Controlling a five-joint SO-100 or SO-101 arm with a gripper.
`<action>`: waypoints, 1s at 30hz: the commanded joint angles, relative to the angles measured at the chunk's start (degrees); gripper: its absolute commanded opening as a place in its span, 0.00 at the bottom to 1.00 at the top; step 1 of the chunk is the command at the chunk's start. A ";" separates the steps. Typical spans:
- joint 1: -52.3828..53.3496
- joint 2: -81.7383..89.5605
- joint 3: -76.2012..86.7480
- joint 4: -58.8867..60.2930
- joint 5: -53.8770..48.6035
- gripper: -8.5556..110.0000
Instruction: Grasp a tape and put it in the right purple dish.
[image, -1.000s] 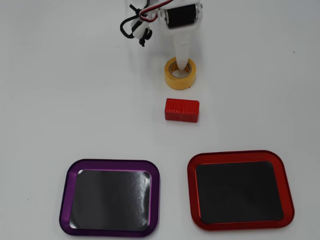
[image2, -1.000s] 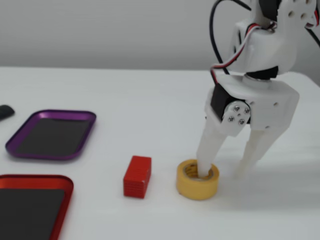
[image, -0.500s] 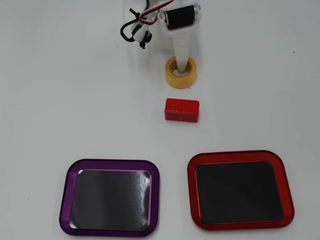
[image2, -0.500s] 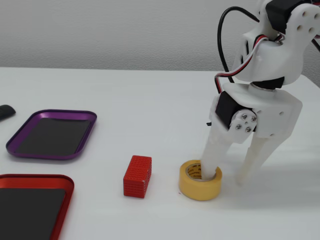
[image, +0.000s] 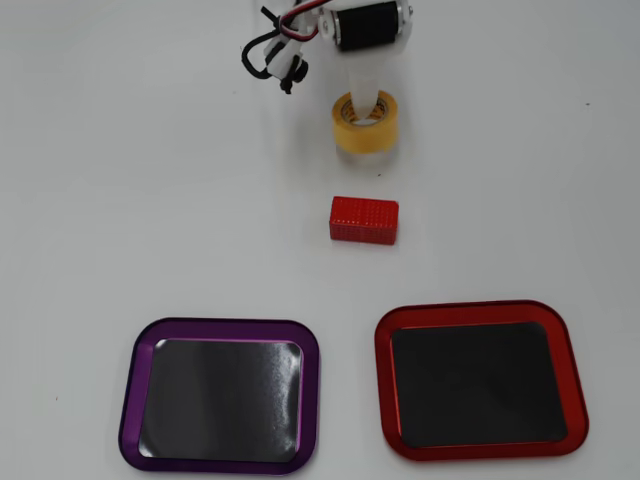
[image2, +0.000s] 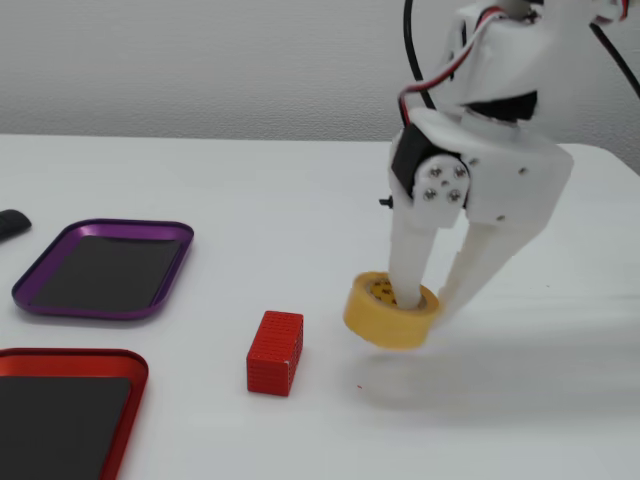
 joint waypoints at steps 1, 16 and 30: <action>1.05 1.14 -9.58 2.02 0.88 0.07; 3.60 12.92 4.04 -37.35 -8.26 0.07; 14.85 -9.93 1.49 -57.74 -8.09 0.07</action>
